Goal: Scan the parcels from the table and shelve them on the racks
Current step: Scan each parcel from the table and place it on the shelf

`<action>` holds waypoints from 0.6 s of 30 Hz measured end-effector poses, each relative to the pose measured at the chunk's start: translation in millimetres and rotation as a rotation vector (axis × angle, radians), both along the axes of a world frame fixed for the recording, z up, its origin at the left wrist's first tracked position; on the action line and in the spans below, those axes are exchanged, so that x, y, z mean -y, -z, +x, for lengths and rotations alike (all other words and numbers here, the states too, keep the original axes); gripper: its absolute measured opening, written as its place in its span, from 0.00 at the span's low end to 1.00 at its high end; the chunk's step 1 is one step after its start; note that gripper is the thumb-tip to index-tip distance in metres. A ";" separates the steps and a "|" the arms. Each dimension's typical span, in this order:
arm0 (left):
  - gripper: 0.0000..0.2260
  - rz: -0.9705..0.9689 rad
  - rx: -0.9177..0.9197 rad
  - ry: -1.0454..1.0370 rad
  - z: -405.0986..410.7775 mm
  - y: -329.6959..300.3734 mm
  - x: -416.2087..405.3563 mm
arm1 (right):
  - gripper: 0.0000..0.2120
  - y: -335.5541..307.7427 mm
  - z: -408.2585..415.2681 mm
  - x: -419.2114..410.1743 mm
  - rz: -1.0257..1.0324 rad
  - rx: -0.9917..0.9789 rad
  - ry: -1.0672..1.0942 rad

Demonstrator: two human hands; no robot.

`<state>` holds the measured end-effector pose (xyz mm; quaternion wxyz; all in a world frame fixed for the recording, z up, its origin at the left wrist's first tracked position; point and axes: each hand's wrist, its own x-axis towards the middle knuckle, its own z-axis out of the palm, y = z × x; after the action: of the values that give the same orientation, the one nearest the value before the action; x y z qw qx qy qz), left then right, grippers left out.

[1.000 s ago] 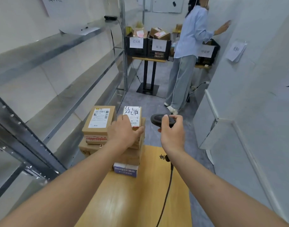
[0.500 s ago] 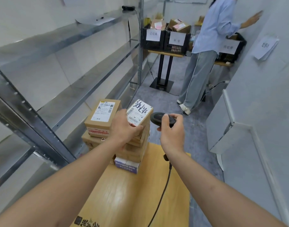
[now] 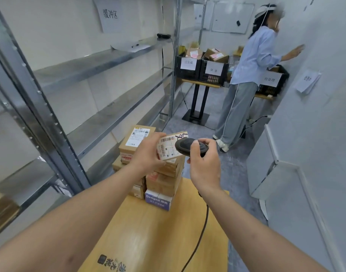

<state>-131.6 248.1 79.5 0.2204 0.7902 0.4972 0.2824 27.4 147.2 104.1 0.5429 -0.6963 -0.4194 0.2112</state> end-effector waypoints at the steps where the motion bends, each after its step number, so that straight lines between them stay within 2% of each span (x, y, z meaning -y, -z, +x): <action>1: 0.42 0.004 -0.004 -0.001 -5.0 -1.2 3.4 | 0.08 -2.8 -4.7 5.4 0.003 0.016 0.003; 9: 0.44 0.029 0.004 0.008 -49.3 -9.1 39.0 | 0.11 -13.3 -54.2 43.3 0.009 0.058 0.044; 12: 0.48 0.029 -0.013 -0.024 -68.7 -14.6 51.8 | 0.10 -16.3 -77.7 54.8 0.016 0.022 0.089; 18: 0.48 0.006 -0.041 -0.071 -112.0 -20.0 76.3 | 0.10 -17.7 -130.5 72.4 0.031 -0.085 0.125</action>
<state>-243.6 171.8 99.5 0.1976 0.7783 0.5285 0.2753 -103.2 74.9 121.8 0.5832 -0.7029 -0.3548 0.1998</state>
